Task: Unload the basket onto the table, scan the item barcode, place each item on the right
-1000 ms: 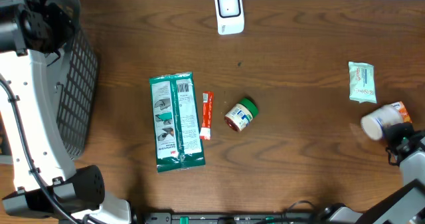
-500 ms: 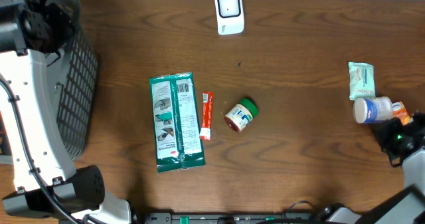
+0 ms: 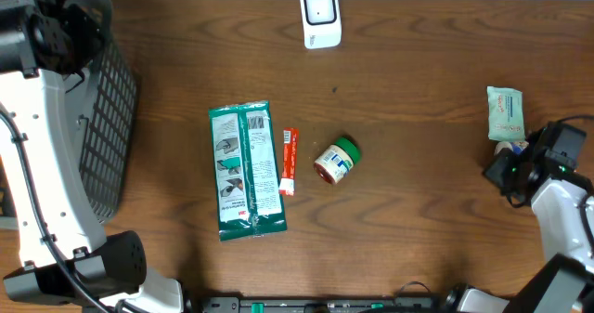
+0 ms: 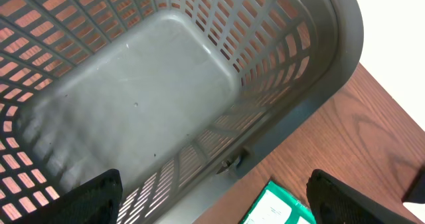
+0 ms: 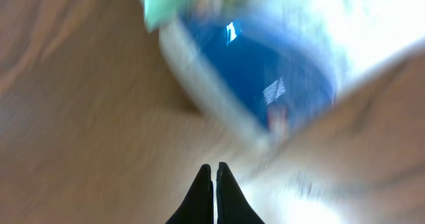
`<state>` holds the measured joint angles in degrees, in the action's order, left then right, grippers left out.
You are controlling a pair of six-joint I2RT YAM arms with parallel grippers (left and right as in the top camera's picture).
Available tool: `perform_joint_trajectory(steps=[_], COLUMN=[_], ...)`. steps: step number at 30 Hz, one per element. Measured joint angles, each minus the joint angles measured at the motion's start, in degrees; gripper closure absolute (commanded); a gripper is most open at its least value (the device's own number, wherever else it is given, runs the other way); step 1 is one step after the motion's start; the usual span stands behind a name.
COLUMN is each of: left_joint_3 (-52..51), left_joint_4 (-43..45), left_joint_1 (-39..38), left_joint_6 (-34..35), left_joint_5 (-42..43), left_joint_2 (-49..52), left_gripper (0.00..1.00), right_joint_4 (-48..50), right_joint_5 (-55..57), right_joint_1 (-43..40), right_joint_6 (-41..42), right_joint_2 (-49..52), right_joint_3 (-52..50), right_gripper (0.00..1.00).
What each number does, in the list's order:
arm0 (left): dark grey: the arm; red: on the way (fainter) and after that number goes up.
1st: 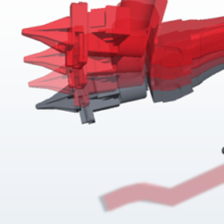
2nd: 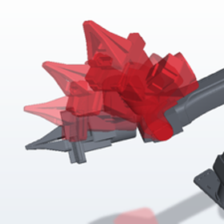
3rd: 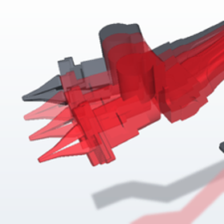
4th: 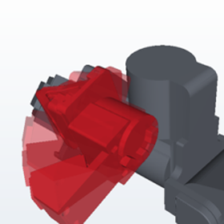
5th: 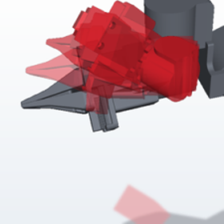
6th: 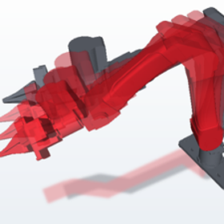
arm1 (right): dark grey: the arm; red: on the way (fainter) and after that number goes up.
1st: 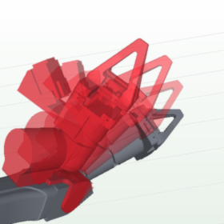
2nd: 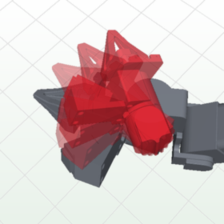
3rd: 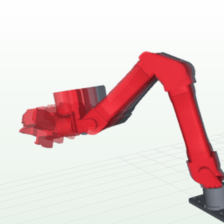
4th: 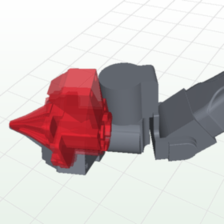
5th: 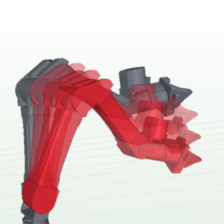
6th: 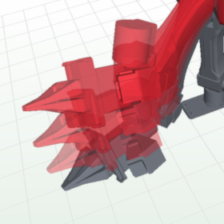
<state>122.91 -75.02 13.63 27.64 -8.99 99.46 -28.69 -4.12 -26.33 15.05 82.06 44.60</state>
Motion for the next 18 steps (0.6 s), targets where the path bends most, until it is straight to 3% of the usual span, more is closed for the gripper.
perform_joint_trajectory(steps=[7, 18], left_joint_3=[0.0, 0.0], left_joint_4=[0.0, 0.0], left_joint_1=[0.0, 0.0], left_joint_6=[0.0, 0.0], left_joint_5=[0.0, 0.0], left_joint_2=[0.0, 0.0], left_gripper=[0.12, 0.11], right_joint_4=[3.58, 3.91], right_joint_5=[4.04, 9.4], right_joint_1=[0.0, -0.83], right_joint_6=[-0.48, -4.59], right_joint_2=[6.27, 6.43], right_joint_3=[-0.07, -0.11], right_gripper=[0.99, 0.99])
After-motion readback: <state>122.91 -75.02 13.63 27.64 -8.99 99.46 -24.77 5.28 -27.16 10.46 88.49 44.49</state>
